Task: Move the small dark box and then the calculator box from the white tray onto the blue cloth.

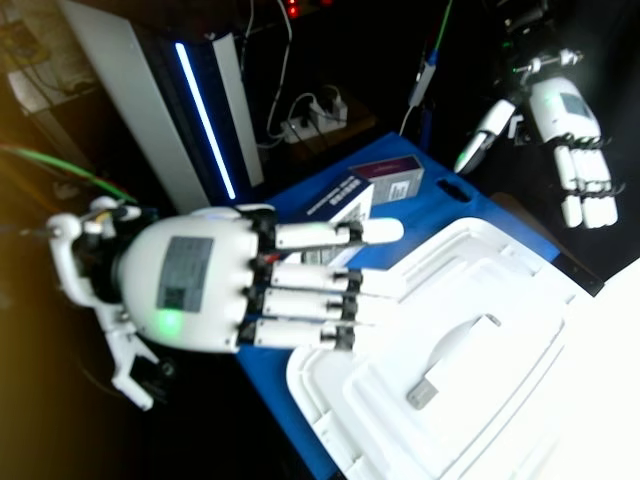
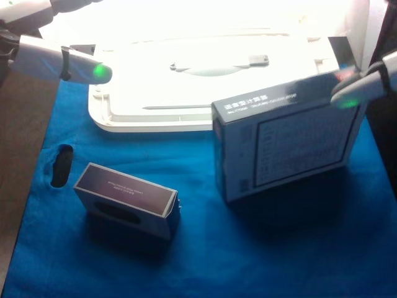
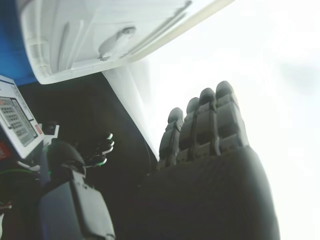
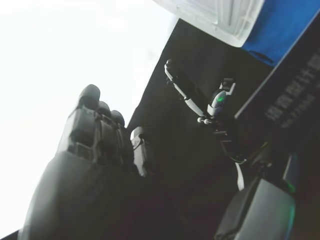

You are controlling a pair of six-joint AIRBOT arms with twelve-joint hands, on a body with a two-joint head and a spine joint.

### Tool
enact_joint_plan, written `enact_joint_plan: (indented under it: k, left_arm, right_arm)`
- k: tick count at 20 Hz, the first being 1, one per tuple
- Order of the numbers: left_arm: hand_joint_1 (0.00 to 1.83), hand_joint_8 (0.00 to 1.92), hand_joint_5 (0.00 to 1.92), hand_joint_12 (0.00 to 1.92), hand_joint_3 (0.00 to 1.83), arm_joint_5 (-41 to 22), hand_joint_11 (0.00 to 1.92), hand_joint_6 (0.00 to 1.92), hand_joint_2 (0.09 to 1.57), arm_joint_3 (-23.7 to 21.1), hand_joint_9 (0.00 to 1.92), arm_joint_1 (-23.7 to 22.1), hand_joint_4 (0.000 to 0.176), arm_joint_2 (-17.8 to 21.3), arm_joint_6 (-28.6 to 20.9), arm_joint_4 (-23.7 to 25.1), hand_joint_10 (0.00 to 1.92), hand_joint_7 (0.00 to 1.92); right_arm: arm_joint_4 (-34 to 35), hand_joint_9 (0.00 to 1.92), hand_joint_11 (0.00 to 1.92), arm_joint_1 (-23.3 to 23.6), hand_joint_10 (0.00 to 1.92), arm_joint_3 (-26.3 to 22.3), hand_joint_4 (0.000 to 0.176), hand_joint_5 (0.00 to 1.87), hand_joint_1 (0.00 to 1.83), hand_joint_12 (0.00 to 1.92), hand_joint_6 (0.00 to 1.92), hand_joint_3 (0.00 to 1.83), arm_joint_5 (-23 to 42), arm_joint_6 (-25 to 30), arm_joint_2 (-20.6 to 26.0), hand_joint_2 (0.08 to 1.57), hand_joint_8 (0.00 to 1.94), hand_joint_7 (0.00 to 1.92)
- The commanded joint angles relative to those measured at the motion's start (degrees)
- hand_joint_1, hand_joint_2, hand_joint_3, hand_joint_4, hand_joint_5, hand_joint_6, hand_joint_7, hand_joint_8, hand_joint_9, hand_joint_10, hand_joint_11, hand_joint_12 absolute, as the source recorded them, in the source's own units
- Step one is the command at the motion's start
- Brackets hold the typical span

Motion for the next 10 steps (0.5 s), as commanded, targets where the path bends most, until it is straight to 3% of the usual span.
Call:
enact_joint_plan:
  k: [1, 2, 3, 4, 5, 6, 7, 8, 9, 10]
  left_arm:
    - [0.38, 0.0, 0.0, 0.0, 0.0, -9.12, 0.0, 0.0, 0.85, -0.47, 0.01, 0.12, 0.089, 0.55, 0.67, -3.56, 0.0, 0.0]
    - [0.38, 0.0, 0.0, 0.0, 0.0, -12.02, 0.0, 0.0, 0.86, -1.79, 0.01, 1.7, 0.099, 1.41, 2.25, -6.35, 0.0, 0.0]
    - [0.33, 0.0, 0.0, 0.0, 0.01, -14.69, 0.0, 0.0, 0.89, -3.17, 0.0, 2.89, 0.161, 2.4, 3.68, -8.88, 0.0, 0.0]
    - [0.33, 0.0, 0.0, 0.0, 0.01, -16.59, 0.0, 0.0, 0.89, -3.91, 0.0, 3.5, 0.161, 3.0, 4.18, -9.91, 0.0, 0.0]
    - [0.32, 0.0, 0.0, 0.0, 0.0, -18.77, 0.0, 0.0, 0.88, -4.69, 0.0, 3.84, 0.173, 3.74, 4.44, -10.99, 0.0, 0.0]
    - [0.33, 0.0, 0.0, 0.0, 0.0, -20.93, 0.0, 0.0, 0.86, -5.71, 0.0, 3.88, 0.161, 4.83, 4.61, -11.68, 0.0, 0.0]
    - [0.45, 0.0, 0.0, 0.0, 0.0, -22.6, 0.01, 0.0, 0.85, -6.56, 0.01, 3.88, 0.112, 5.67, 5.19, -12.32, 0.0, 0.0]
    - [0.46, 0.0, 0.0, 0.01, 0.0, -24.57, 0.02, 0.0, 0.85, -7.73, 0.01, 3.89, 0.11, 6.71, 6.4, -13.09, 0.0, 0.01]
    - [0.42, 0.01, 0.0, 0.03, 0.0, -27.48, 0.05, 0.0, 0.84, -9.61, 0.05, 3.9, 0.131, 8.15, 8.32, -14.04, 0.02, 0.03]
    - [0.43, 0.01, 0.0, 0.03, 0.0, -29.46, 0.07, 0.0, 0.82, -10.86, 0.06, 3.9, 0.14, 9.0, 9.82, -14.54, 0.02, 0.04]
  right_arm:
    - [3.74, 0.0, 0.0, 0.68, 0.0, 0.22, 0.176, 0.0, 0.91, 0.19, 0.0, 0.0, 8.81, -0.17, 0.29, 0.59, 0.0, 0.0]
    - [4.55, 0.0, 0.0, 0.69, 0.0, 0.15, 0.176, 0.0, 0.92, 0.22, 0.0, 0.0, 10.01, -0.48, 0.32, 0.58, 0.0, 0.0]
    - [5.0, 0.0, 0.0, 0.74, 0.0, -0.02, 0.176, 0.0, 0.94, 0.36, 0.0, 0.0, 10.93, -0.52, 0.5, 0.56, 0.0, 0.0]
    - [5.37, 0.0, 0.0, 0.74, 0.0, -0.18, 0.176, 0.0, 0.94, 0.36, 0.0, 0.0, 11.88, -0.53, 0.73, 0.56, 0.0, 0.0]
    - [5.76, 0.0, 0.0, 0.74, 0.0, -0.54, 0.176, 0.0, 0.93, 0.37, 0.0, 0.0, 13.41, -0.55, 1.09, 0.55, 0.0, 0.0]
    - [6.67, 0.0, 0.0, 0.74, 0.0, -1.13, 0.176, 0.0, 0.93, 0.28, 0.0, 0.0, 15.47, -1.05, 1.77, 0.56, 0.0, 0.0]
    - [7.46, 0.0, 0.0, 0.74, 0.0, -1.89, 0.176, 0.0, 0.92, 0.2, 0.0, 0.0, 16.98, -2.1, 2.43, 0.51, 0.0, 0.0]
    - [8.12, 0.0, 0.0, 0.74, 0.0, -2.89, 0.176, 0.0, 0.9, 0.22, 0.0, 0.0, 18.35, -3.63, 3.23, 0.51, 0.0, 0.0]
    - [8.86, 0.0, 0.0, 0.76, 0.0, -4.3, 0.176, 0.0, 0.93, 0.06, 0.0, 0.0, 20.24, -5.37, 4.7, 0.53, 0.0, 0.0]
    - [9.13, 0.0, 0.03, 0.76, 0.0, -4.97, 0.176, 0.0, 0.89, 0.05, 0.0, 0.0, 22.04, -5.65, 5.48, 0.53, 0.0, 0.0]
